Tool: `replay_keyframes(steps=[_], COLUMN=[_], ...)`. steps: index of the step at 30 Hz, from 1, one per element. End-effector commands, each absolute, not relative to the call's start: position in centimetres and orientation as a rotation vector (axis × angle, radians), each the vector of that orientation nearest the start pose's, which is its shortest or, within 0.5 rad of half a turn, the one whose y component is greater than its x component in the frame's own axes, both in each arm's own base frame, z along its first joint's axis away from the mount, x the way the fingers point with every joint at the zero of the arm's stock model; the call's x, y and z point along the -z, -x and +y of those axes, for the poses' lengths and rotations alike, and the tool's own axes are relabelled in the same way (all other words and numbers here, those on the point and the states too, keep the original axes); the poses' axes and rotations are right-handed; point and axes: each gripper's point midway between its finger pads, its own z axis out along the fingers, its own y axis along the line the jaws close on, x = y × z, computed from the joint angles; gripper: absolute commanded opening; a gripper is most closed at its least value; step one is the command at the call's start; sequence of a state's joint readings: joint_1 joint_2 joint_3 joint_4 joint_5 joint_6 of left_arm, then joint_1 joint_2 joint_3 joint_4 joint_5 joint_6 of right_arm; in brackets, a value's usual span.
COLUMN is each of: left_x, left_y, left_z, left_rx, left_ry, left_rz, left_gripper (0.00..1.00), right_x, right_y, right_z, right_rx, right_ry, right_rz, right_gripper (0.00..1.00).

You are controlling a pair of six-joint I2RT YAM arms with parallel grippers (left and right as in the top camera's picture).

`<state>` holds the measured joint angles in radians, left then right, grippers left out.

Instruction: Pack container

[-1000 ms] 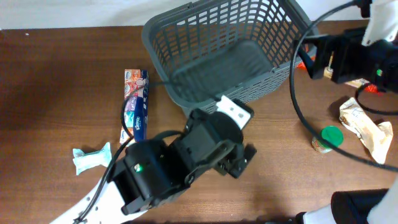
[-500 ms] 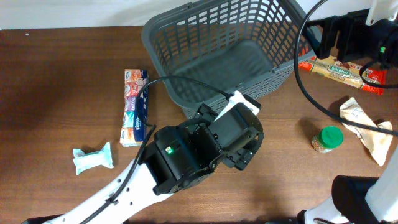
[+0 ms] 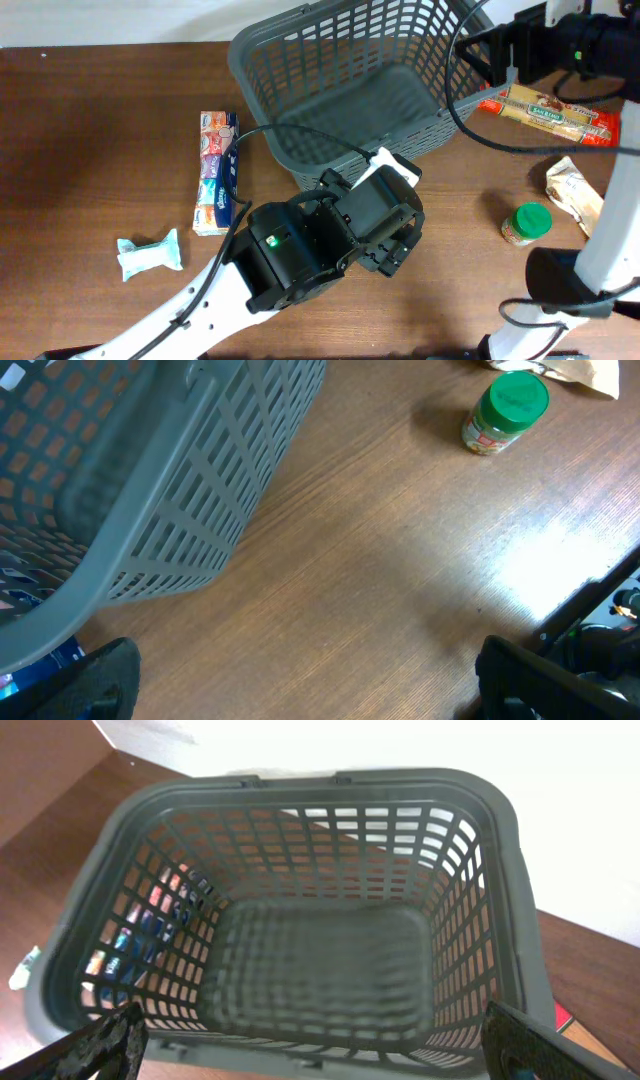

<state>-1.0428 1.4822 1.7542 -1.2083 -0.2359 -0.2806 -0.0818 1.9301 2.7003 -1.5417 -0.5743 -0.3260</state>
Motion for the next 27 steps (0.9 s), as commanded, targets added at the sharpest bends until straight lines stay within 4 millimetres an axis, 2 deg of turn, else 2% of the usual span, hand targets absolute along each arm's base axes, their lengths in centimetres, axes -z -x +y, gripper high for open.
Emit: replay_keyframes(steps=[1,6,10,14,20,27], left_x=[-30.9,-30.8,-30.7,-30.7,-30.7,-30.6], left_y=[-21.6,-21.2,-20.9,-20.9,-20.9,-20.8], left_z=[-29.1,-29.4,-29.7,-29.7,-29.6,-29.5], left_rx=[0.281,0.309,0.337,0.337,0.337,0.332], left_ry=[-0.846,-0.861,-0.875,-0.876,-0.875,-0.878], left_rz=[2.339,2.347,2.354,2.354,2.353,2.359], left_gripper=[0.99,0.99,0.99,0.99,0.99,0.99], right_x=[-39.4,-34.6,-32.0,-31.1,-31.3,-28.9], right_y=[-43.4,-45.4,-46.1,-46.5,-46.9,-47.1], right_z=[5.6,5.5,5.4,5.7,7.8,7.7], right_rx=[-0.463,-0.535,-0.572,-0.582,-0.565,-0.358], right_ry=[0.556,0.518,0.503,0.514,0.599,0.620], right_rz=[2.218,2.353,2.423,2.436,2.396,2.504], right_gripper=[0.99,0.99,0.99,0.99,0.99,0.99])
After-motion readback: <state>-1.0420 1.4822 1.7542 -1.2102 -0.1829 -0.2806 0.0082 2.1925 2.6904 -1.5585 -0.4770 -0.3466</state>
